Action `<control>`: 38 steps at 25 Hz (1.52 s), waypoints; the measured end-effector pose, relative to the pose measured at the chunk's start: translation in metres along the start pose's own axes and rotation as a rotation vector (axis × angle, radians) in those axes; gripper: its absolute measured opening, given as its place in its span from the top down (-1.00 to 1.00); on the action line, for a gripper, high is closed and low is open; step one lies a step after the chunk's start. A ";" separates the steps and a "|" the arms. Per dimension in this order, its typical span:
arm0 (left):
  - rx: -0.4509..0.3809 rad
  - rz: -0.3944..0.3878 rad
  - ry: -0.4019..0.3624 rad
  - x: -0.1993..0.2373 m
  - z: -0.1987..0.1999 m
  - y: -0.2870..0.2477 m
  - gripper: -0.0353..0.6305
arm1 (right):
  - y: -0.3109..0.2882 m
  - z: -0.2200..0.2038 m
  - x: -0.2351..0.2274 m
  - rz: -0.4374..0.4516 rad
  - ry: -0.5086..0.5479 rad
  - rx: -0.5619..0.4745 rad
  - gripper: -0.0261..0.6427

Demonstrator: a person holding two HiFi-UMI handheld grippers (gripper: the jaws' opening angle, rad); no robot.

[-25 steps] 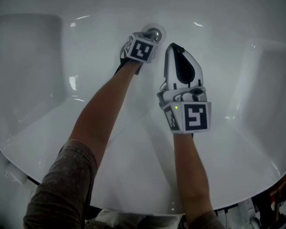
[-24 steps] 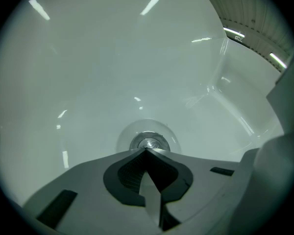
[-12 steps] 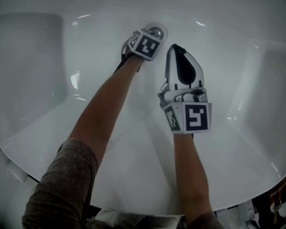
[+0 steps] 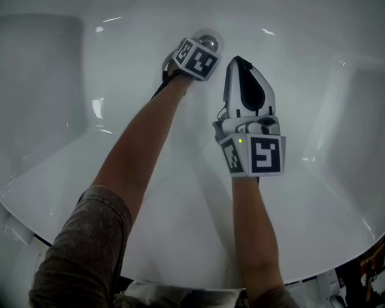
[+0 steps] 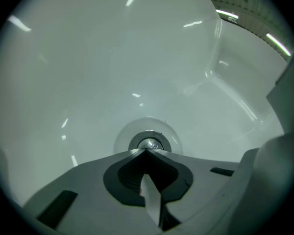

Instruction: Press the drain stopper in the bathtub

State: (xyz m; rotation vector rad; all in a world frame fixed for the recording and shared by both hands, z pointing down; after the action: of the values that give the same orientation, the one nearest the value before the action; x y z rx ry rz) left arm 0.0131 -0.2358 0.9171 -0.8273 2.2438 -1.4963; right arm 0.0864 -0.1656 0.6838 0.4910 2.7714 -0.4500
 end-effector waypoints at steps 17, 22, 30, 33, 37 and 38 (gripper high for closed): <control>-0.044 -0.051 0.234 -0.001 -0.011 0.021 0.88 | 0.005 0.002 -0.007 -0.009 0.036 0.023 0.93; -0.073 -0.051 0.261 -0.009 -0.012 0.065 0.88 | 0.017 0.018 0.007 0.003 0.090 0.071 0.93; -0.087 -0.015 0.303 -0.020 0.017 0.168 0.88 | 0.039 0.098 0.047 0.022 0.114 0.081 0.93; -0.092 -0.015 0.318 -0.025 0.034 0.218 0.88 | 0.057 0.131 0.065 0.021 0.112 0.084 0.93; -0.104 -0.011 0.335 -0.031 0.054 0.287 0.88 | 0.082 0.171 0.086 0.026 0.107 0.097 0.93; -0.105 -0.012 0.339 -0.033 0.058 0.303 0.88 | 0.087 0.181 0.090 0.025 0.108 0.099 0.93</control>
State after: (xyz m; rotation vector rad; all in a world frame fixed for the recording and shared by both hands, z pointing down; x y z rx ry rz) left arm -0.0165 -0.1717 0.6151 -0.6564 2.5822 -1.6407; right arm 0.0786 -0.1254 0.4674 0.5891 2.8522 -0.5729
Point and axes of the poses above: the fingertips, and each gripper's own axes: y backward along the fingers, x to its left, z out of its top, the point moved 4 cm from there along y, backward along the fingers, and after that the axes turned 2 degrees about z, right-handed, at the moved point
